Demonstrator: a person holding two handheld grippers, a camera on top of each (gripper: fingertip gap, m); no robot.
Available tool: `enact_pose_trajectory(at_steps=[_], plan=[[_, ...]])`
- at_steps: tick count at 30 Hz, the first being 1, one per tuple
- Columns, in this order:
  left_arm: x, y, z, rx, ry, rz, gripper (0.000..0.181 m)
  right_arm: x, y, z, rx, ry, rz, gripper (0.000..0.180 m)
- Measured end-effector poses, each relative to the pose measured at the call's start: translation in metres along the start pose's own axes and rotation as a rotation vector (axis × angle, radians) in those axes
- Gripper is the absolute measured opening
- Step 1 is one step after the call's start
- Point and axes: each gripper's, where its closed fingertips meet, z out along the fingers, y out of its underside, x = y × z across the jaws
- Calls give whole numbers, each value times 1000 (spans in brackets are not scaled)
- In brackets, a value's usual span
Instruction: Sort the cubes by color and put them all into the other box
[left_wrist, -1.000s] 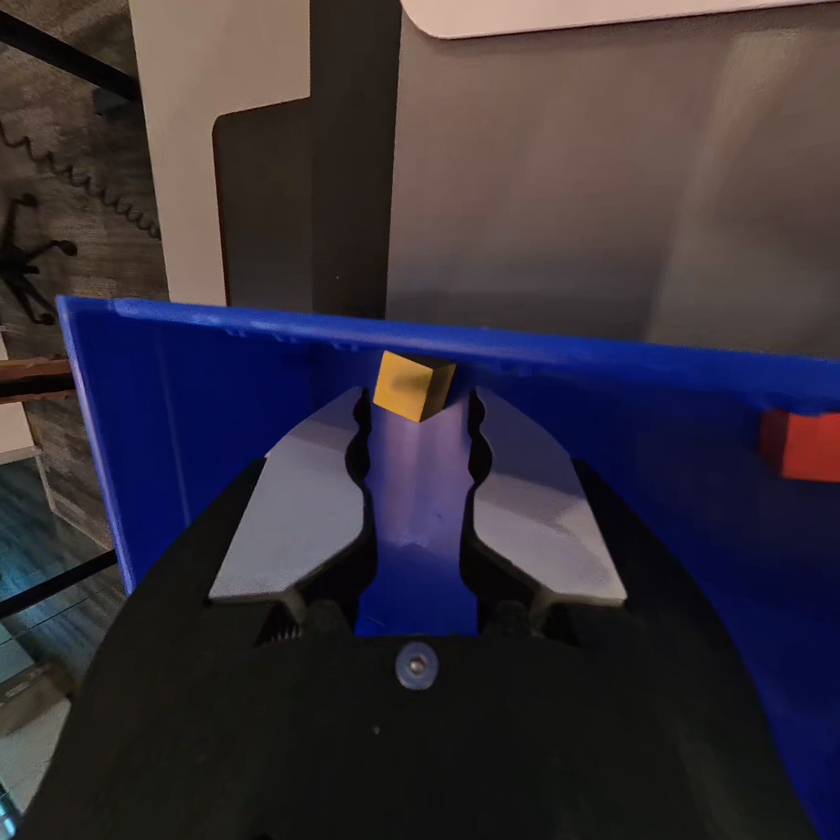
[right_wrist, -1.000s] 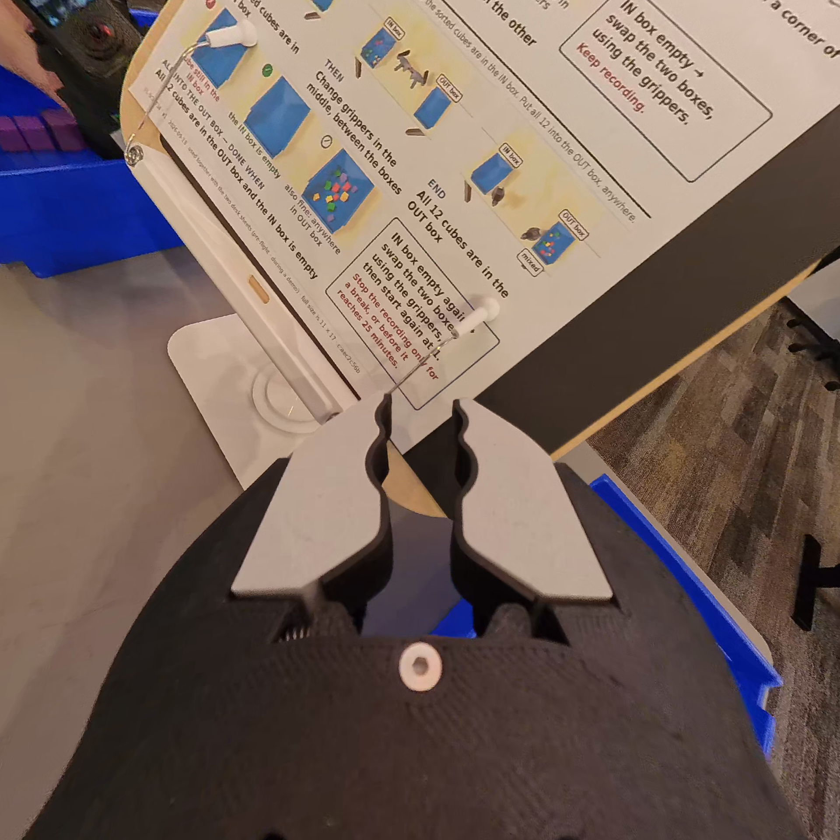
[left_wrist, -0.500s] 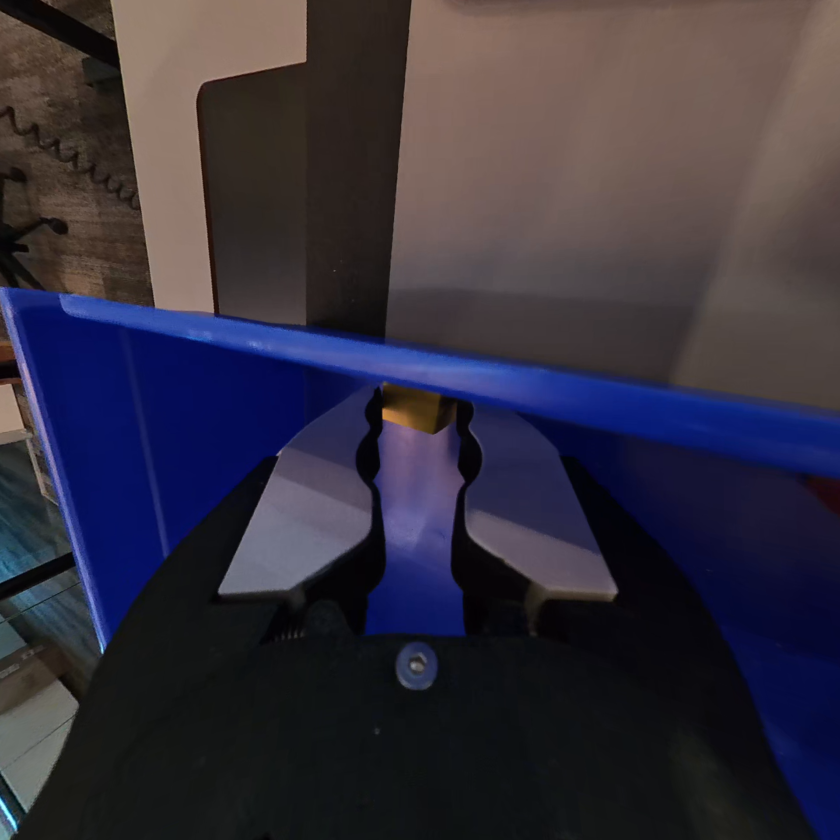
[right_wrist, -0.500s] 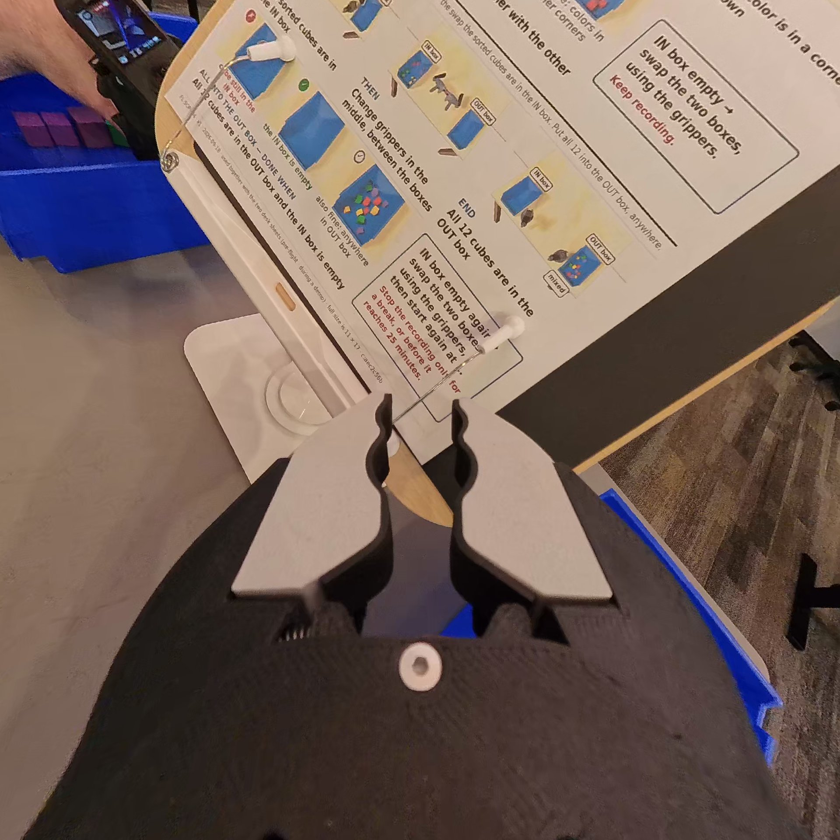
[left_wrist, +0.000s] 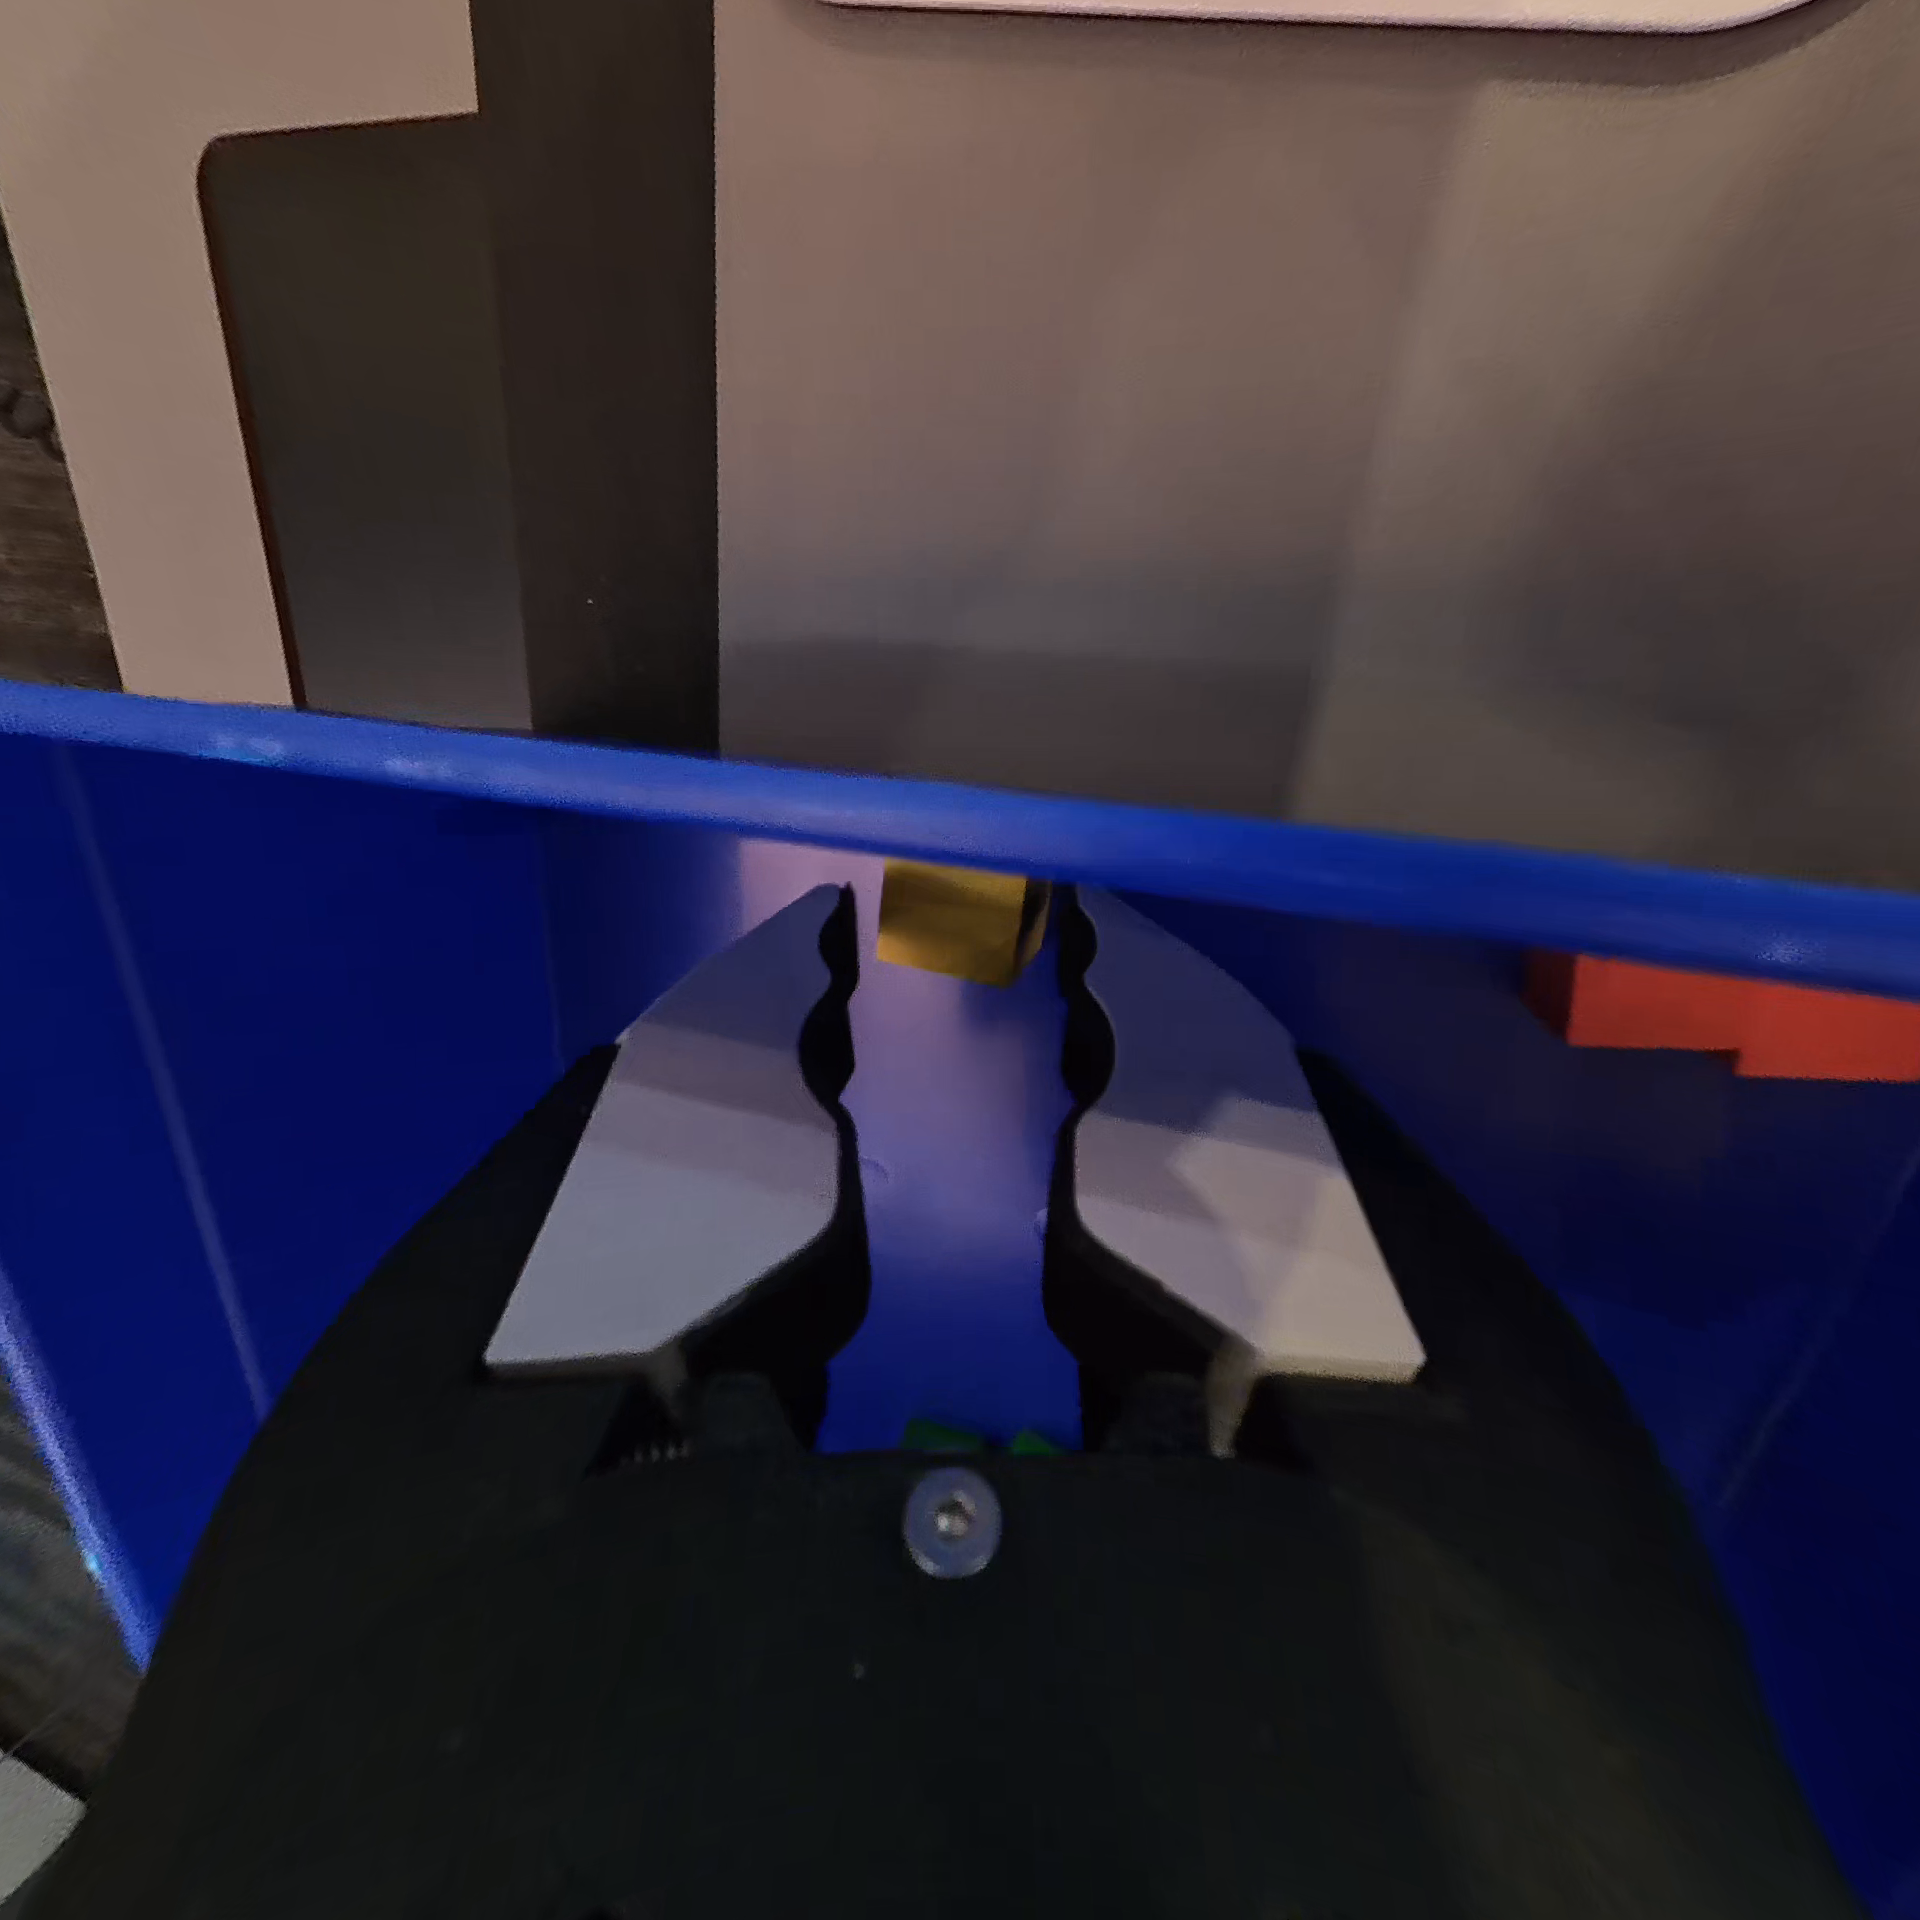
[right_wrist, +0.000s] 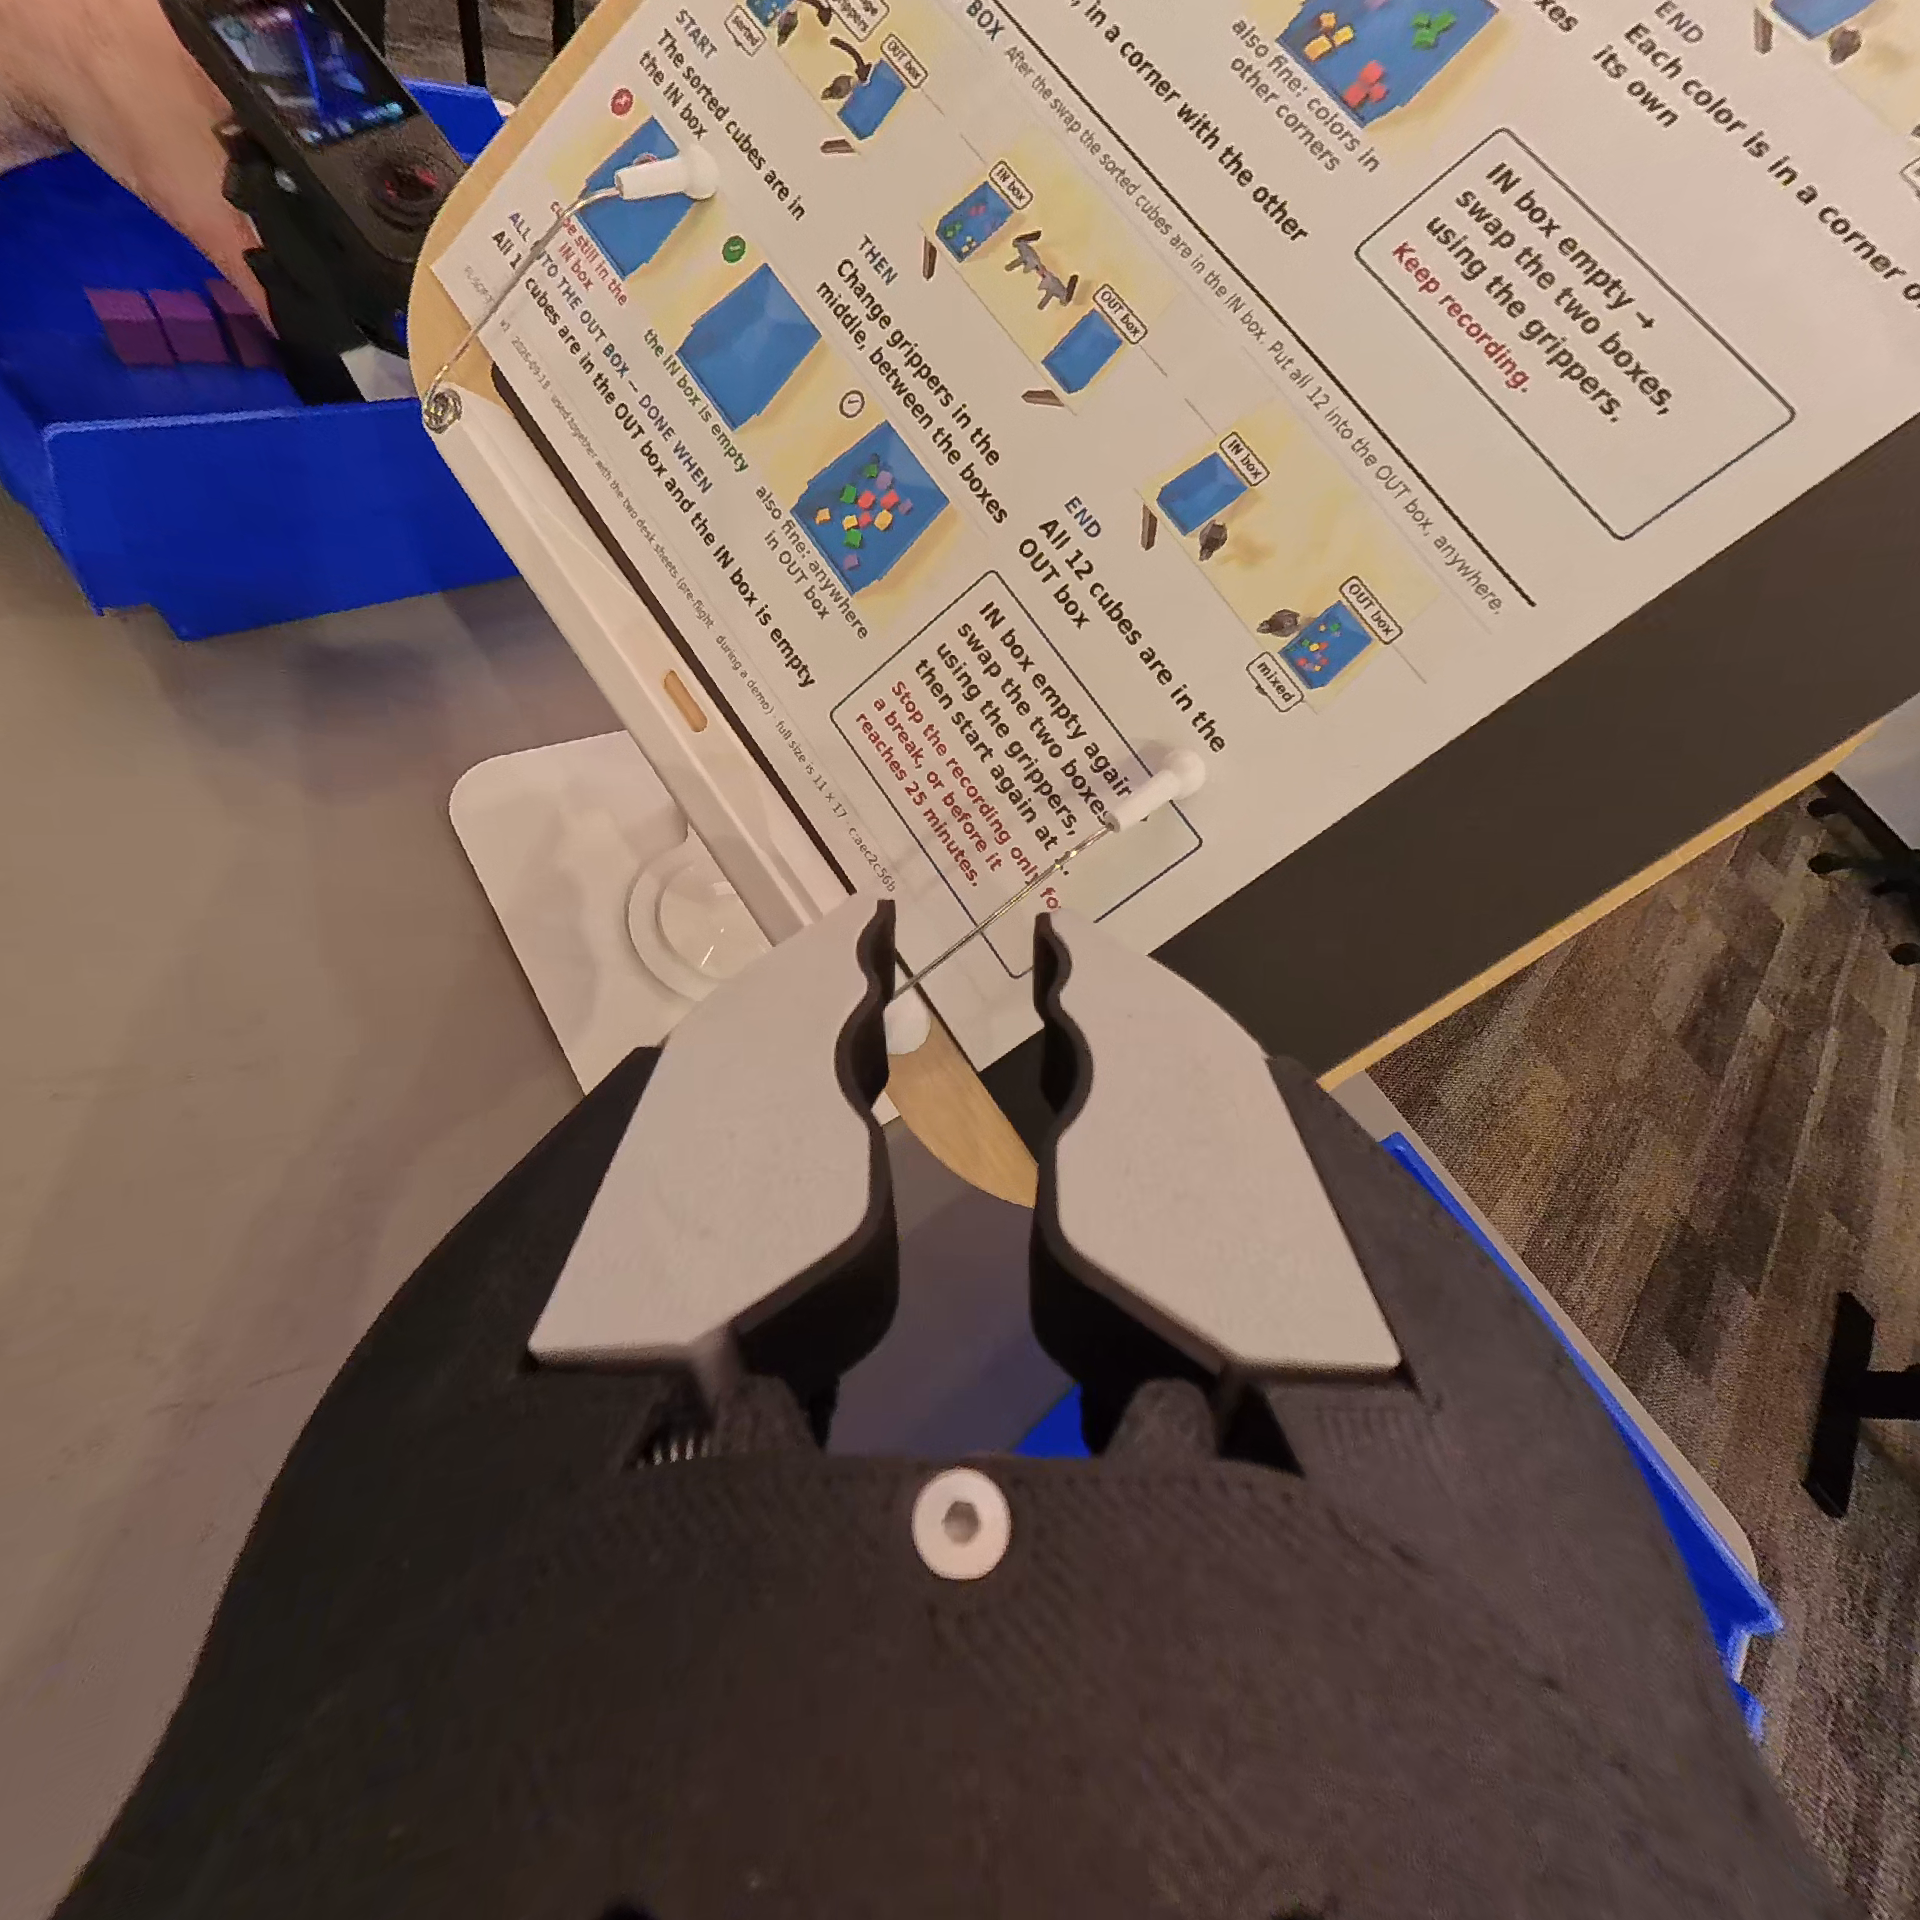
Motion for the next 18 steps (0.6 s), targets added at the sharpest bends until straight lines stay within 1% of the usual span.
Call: enact_pose_trajectory(at_steps=[1,2,3,4,9,11,14,18], plan=[[1,1,4,-14,11,-9,41,-1,0,0,-1,-2,-1,25],[3,1,7,-18,33,-23,37,-1,0,0,0,-3,-2,25],[4,0,7,-9,46,-36,38,-2,0,0,-1,-4,-3,25],[5,1,7,-14,53,-24,31,-2,0,0,-2,-4,-4,25],[5,7,2,-23,42,-20,28,-4,-2,-1,4,-9,-4,25],[1,5,-7,13,19,-31,28,-6,-6,-3,19,-14,-12,25],[-7,-2,-36,96,-54,-50,28,-13,-14,-7,48,-30,-29,26],[-7,-24,-101,280,-172,-42,28,-43,-36,-11,138,-122,-50,31]])
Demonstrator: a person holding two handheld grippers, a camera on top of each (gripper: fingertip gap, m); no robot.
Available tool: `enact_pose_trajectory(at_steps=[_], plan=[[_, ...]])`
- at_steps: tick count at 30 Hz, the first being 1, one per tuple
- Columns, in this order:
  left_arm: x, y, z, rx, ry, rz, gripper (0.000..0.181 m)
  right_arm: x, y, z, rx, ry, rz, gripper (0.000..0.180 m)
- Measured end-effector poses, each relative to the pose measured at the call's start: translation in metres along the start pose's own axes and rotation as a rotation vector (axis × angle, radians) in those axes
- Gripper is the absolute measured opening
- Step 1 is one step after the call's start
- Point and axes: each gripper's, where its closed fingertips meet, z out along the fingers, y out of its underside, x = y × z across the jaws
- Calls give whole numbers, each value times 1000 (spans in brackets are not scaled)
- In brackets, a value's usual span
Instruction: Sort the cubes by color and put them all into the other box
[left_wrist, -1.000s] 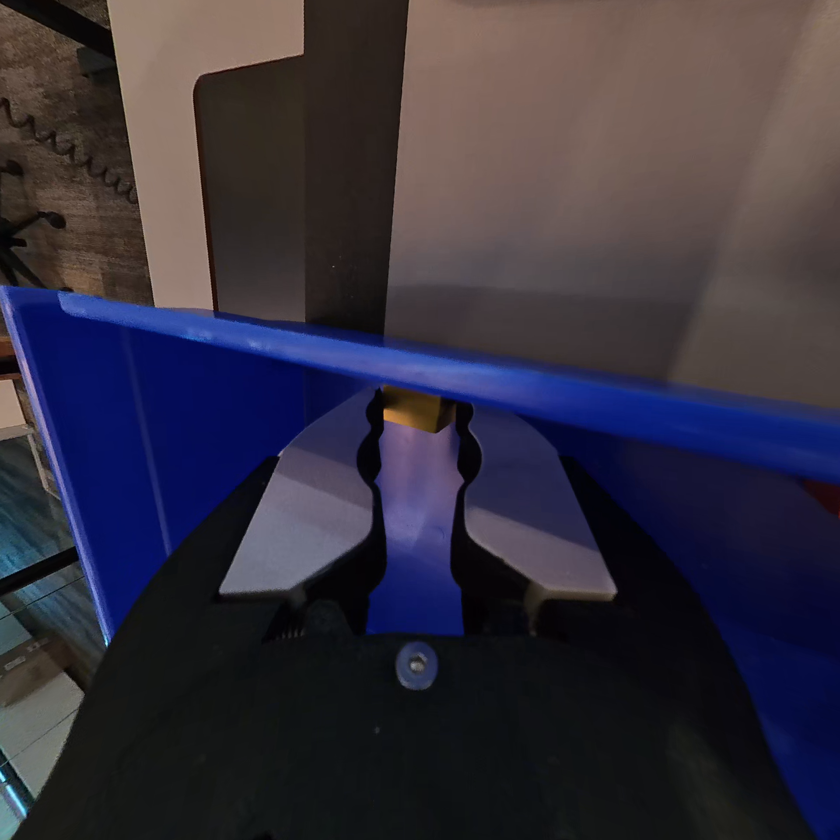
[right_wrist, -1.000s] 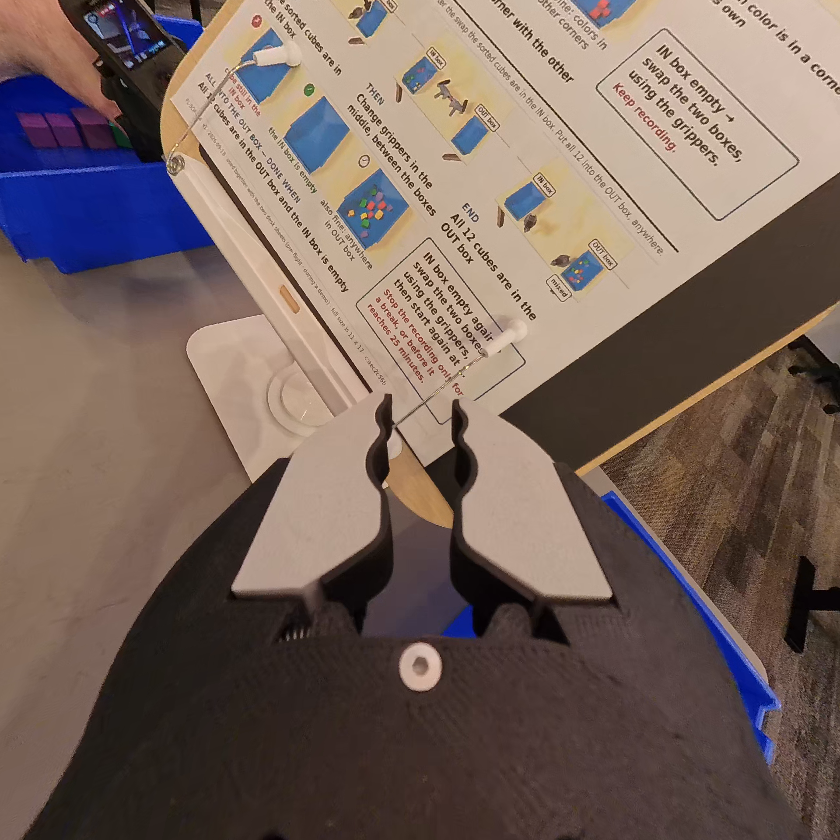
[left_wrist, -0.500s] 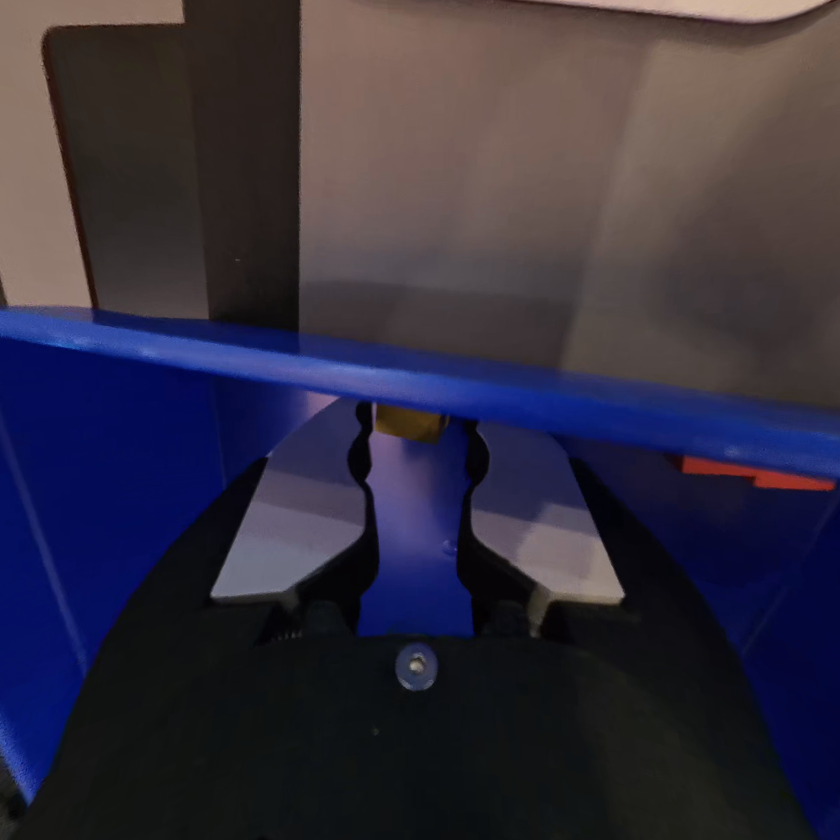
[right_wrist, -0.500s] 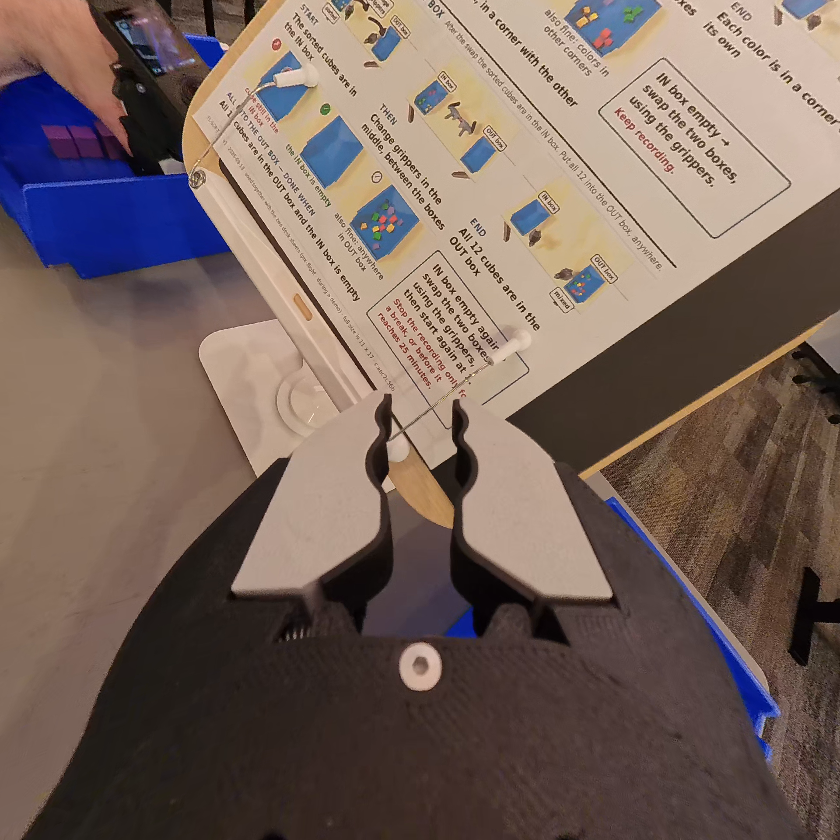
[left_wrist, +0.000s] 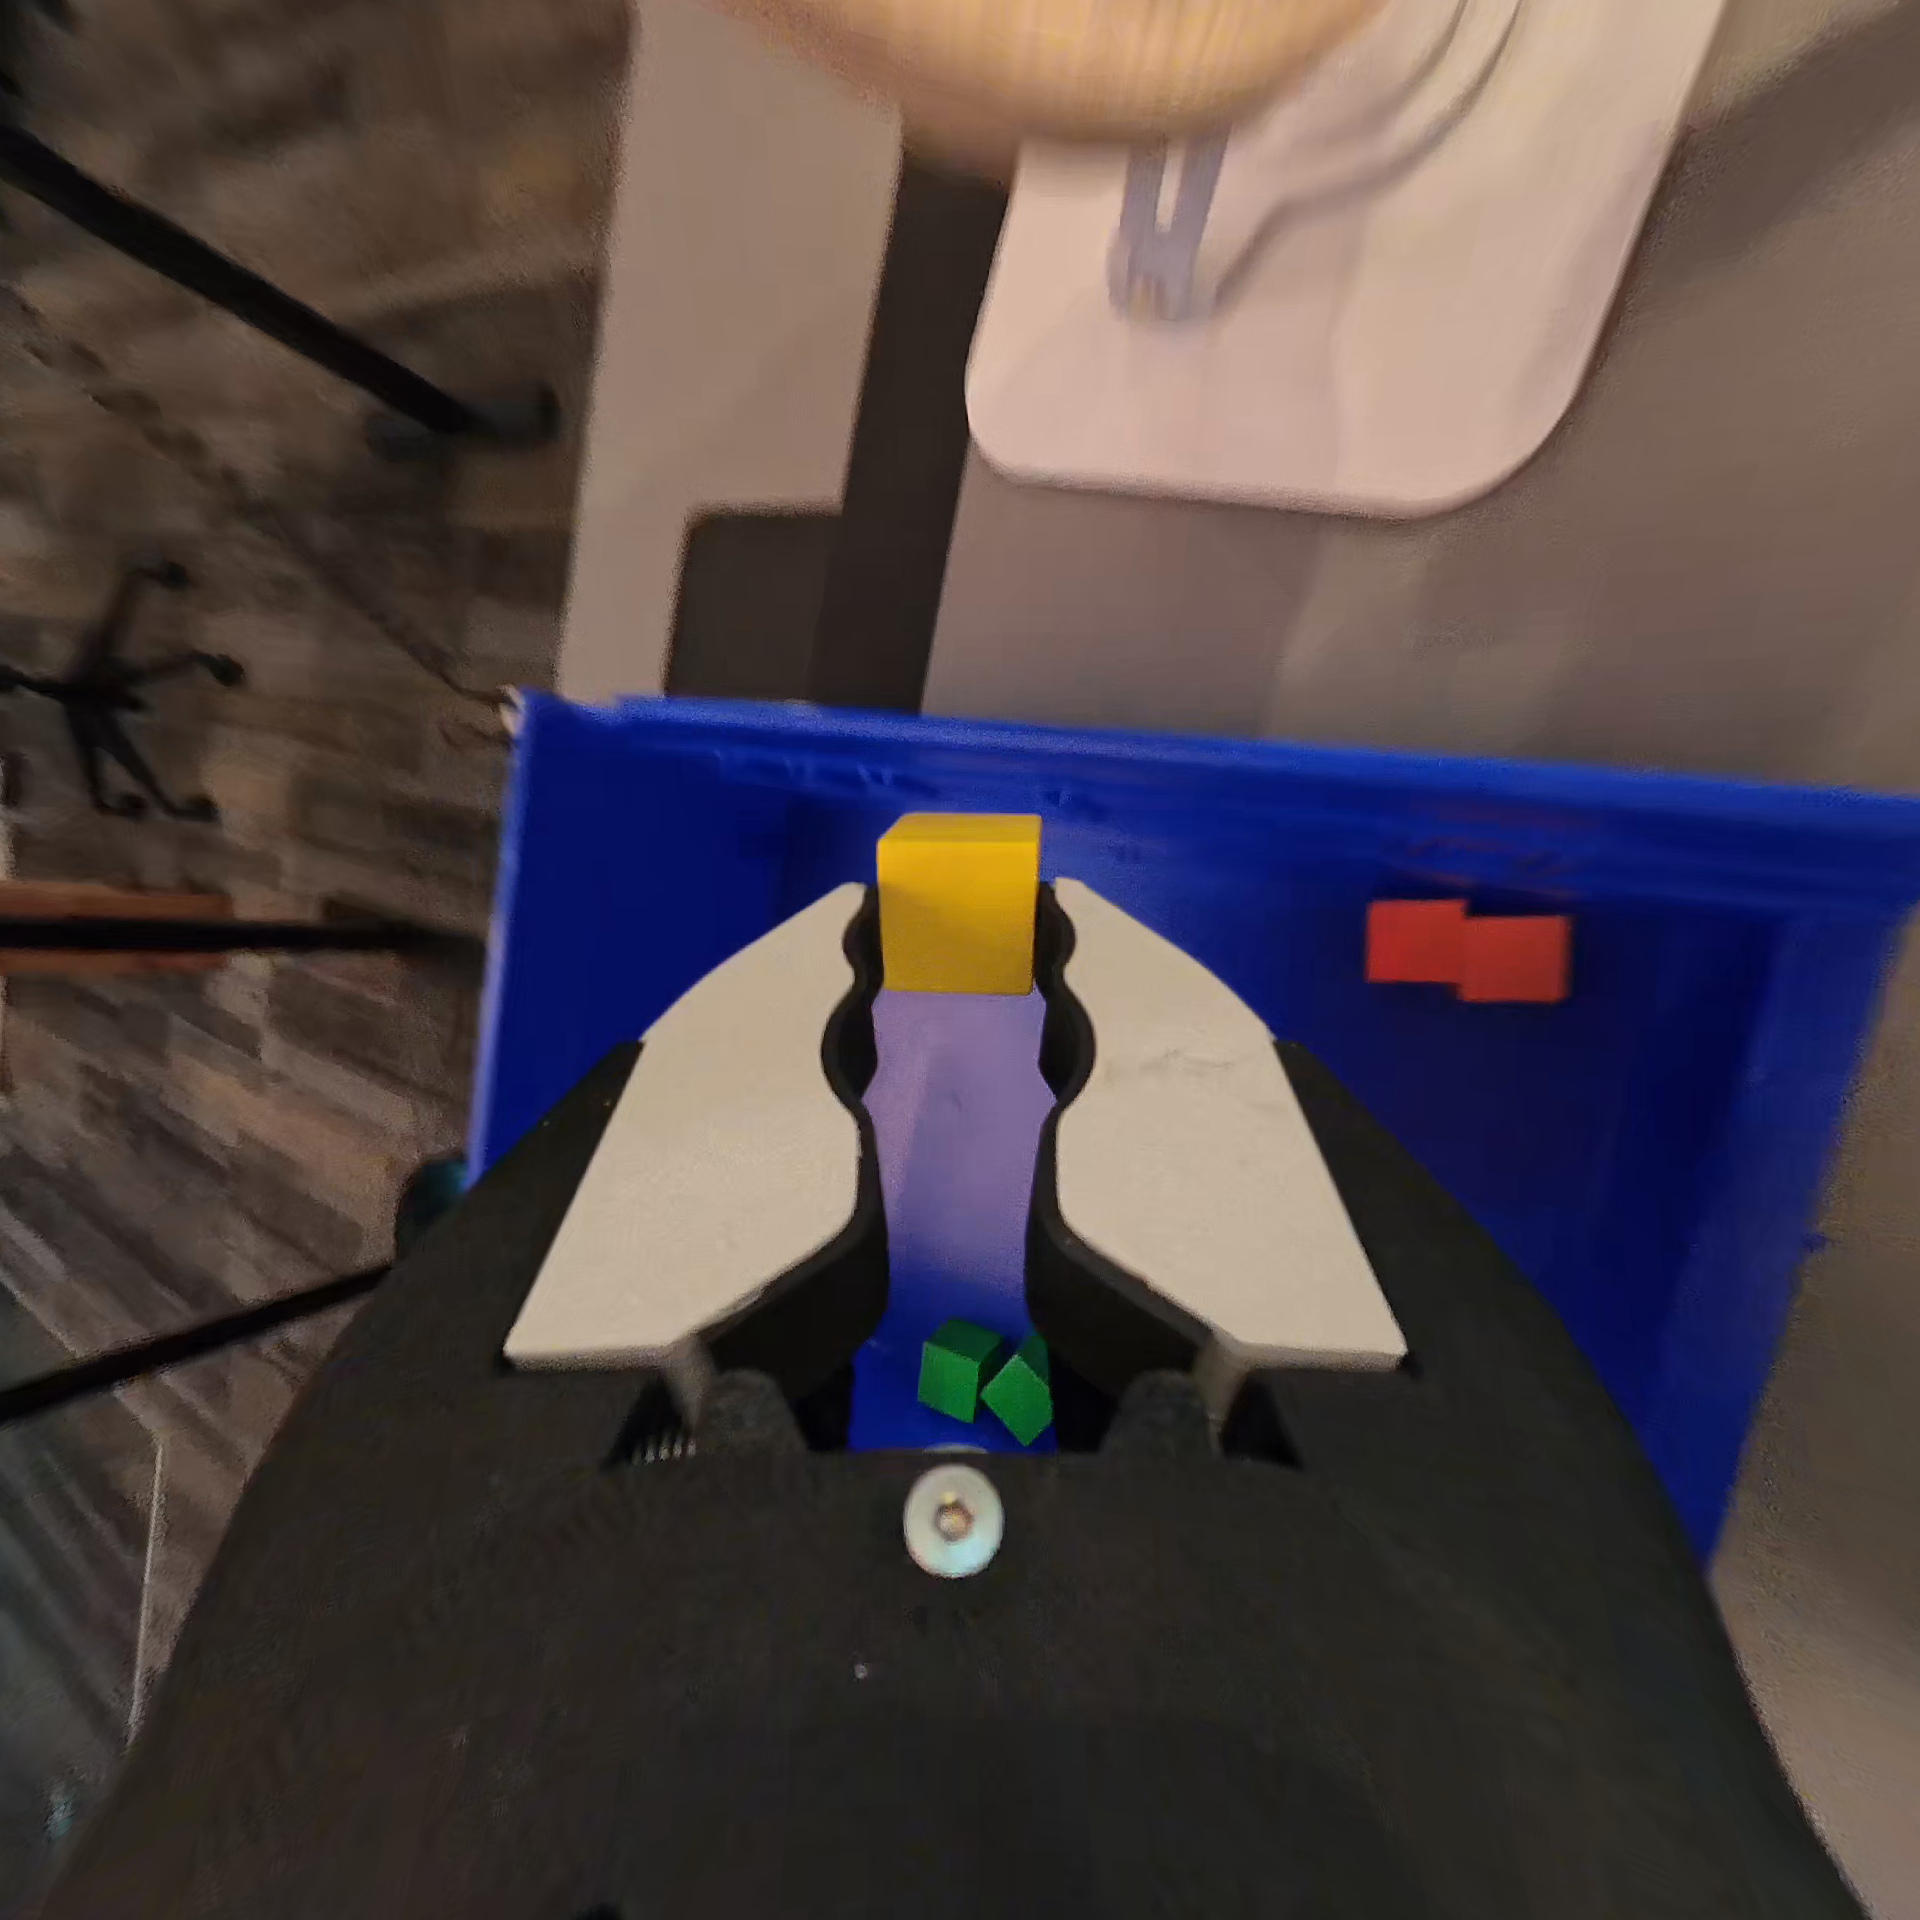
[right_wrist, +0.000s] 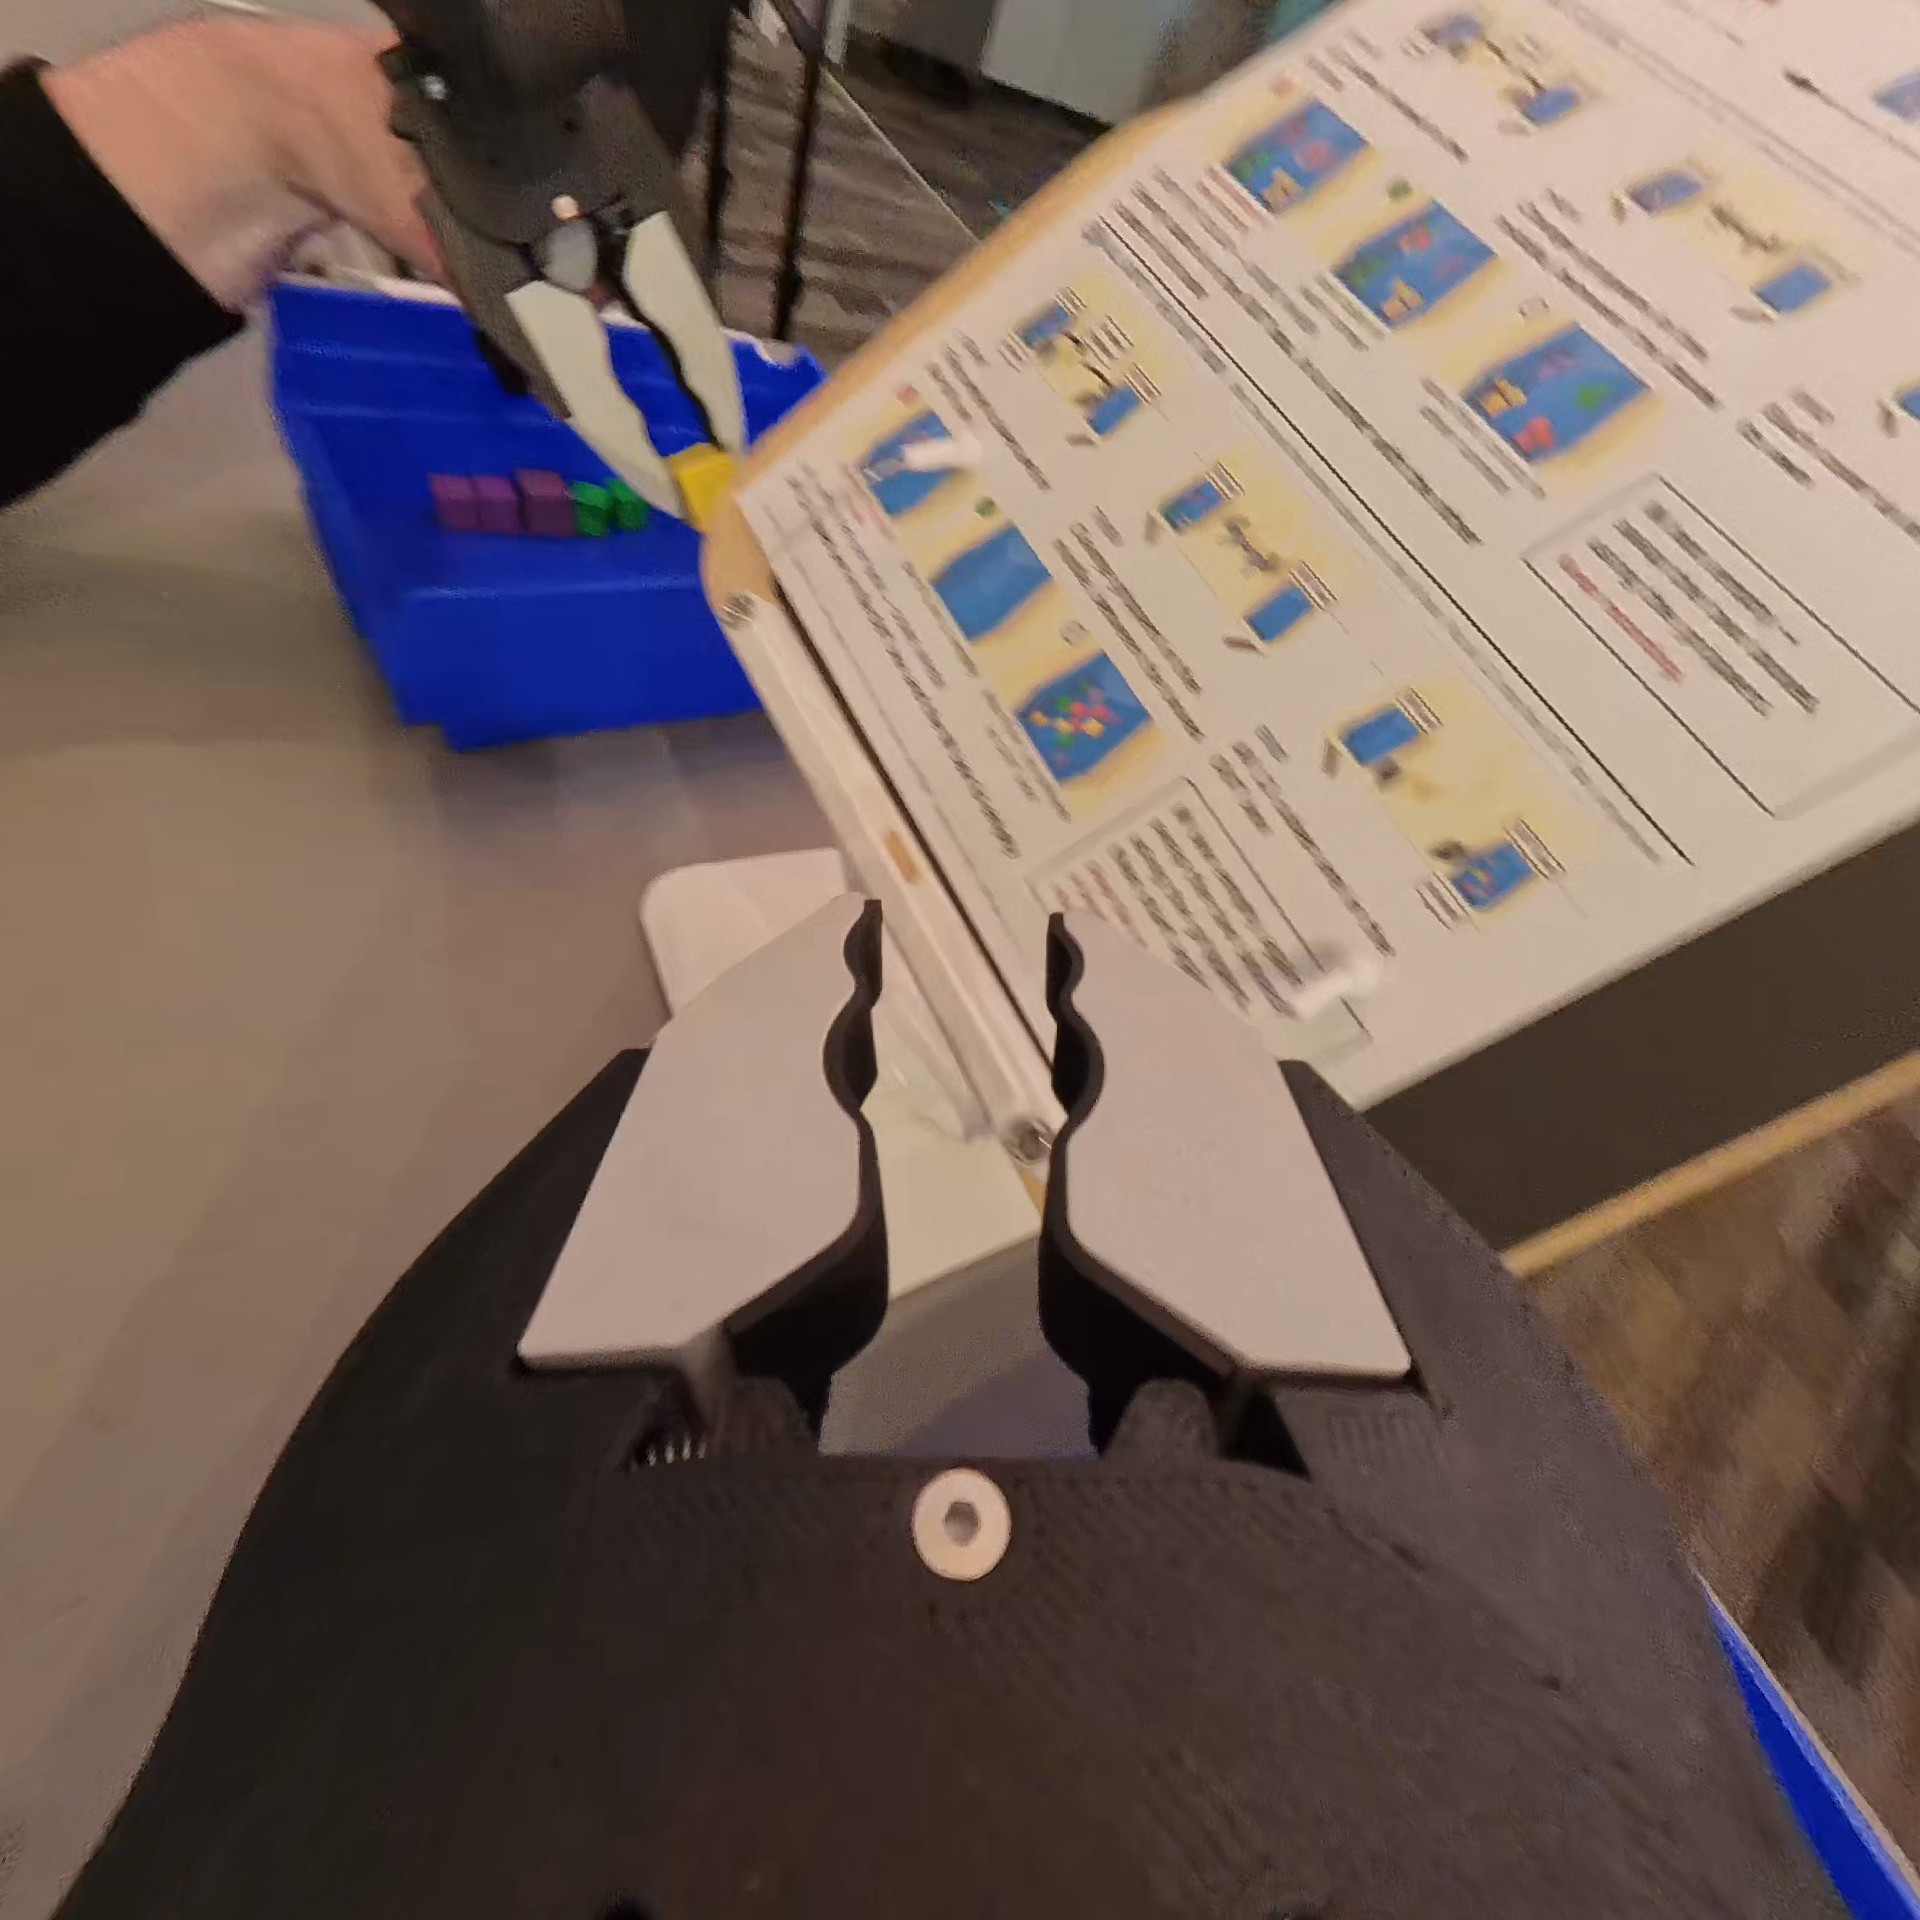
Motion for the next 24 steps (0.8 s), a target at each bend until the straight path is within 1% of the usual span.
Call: enact_pose_trajectory(at_steps=[3,6,8,9,12,13,15,18,20,21,24], plan=[[6,-42,-43,179,-80,51,28,-32,-19,7,69,-93,-8,34],[22,-90,-76,343,-144,134,28,-69,-40,15,160,-228,55,41],[39,-121,-88,417,-175,197,28,-89,-53,19,220,-311,113,47],[43,-137,-94,459,-231,229,28,-96,-59,20,251,-349,147,48],[65,-180,-106,545,-317,321,28,-104,-74,18,357,-444,281,54],[75,-192,-106,554,-327,358,27,-105,-77,16,386,-477,328,56],[96,-216,-110,626,-344,422,28,-108,-82,12,439,-561,404,60],[122,-247,-119,771,-350,481,27,-115,-89,2,503,-727,488,61],[135,-261,-127,850,-355,505,28,-123,-94,-9,544,-884,548,61],[140,-266,-128,865,-362,522,28,-128,-96,-13,550,-945,558,62],[155,-274,-131,890,-367,572,28,-142,-98,-20,557,-1032,524,56]])
